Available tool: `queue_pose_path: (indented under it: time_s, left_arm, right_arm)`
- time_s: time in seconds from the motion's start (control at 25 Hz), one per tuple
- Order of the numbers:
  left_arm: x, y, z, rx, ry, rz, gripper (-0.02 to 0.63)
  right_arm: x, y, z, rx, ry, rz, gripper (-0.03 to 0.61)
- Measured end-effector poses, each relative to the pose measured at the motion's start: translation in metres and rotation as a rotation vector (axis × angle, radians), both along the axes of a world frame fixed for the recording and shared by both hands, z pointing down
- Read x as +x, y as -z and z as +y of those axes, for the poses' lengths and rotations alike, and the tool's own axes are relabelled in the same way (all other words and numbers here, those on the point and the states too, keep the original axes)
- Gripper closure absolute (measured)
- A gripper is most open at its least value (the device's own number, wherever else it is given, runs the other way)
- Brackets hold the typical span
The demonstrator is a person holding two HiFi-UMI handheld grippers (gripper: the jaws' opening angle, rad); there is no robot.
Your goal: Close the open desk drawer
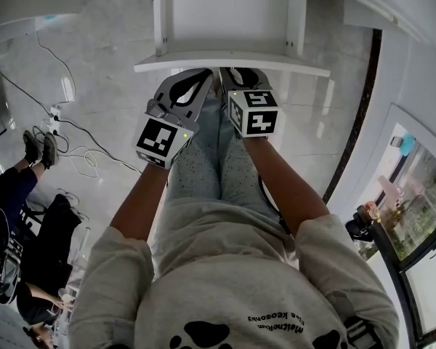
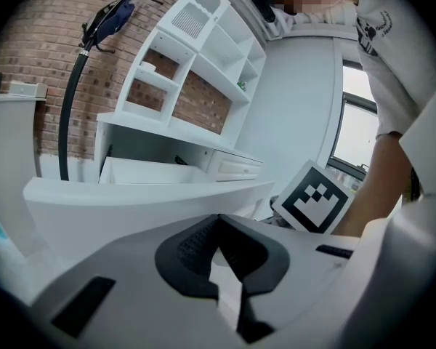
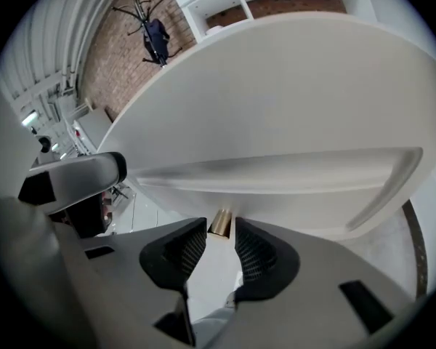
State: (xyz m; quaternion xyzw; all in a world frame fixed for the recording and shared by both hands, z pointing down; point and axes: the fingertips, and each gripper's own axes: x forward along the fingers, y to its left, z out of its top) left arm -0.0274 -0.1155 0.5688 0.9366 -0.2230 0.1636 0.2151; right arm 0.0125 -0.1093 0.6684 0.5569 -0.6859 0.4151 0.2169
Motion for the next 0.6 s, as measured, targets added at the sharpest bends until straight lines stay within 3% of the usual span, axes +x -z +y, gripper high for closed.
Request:
queue_pose_path:
  time_s: [0.2,0.6]
  left_arm:
    - [-0.002,0.000,-0.006,-0.001,-0.004,0.008,0.595]
    - [-0.003,-0.003,-0.022,-0.006,-0.030,-0.002,0.595]
  right_arm:
    - [-0.002,-0.002,-0.002,-0.054,-0.041,-0.021,0.468]
    - [-0.003,-0.004,-0.020,-0.064,-0.029,0.006,0.468]
